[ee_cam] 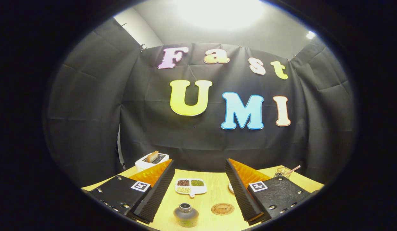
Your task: Take the bottle from table, then pour the juice into the cup, finally place the bottle on the coaster
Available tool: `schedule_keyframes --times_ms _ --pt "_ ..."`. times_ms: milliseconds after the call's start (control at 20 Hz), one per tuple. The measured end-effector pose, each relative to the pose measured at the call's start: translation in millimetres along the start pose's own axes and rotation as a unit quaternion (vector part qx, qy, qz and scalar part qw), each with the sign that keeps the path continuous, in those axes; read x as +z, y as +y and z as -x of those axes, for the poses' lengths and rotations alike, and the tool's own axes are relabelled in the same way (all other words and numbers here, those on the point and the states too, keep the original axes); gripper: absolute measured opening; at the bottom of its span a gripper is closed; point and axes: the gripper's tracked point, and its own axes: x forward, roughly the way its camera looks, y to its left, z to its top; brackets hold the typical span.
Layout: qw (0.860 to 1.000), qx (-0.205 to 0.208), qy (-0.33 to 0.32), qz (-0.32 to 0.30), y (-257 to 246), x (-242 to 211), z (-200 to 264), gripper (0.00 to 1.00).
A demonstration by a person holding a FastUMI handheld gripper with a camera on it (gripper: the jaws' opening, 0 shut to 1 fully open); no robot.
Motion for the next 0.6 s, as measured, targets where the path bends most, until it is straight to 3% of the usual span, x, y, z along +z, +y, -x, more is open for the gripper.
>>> schedule_keyframes --times_ms 250,600 --pt "1.0 -0.002 0.004 -0.029 9.3 -36.0 -4.0 0.97" --pt "1.0 -0.004 0.017 -0.011 14.7 -91.4 -10.9 0.96"
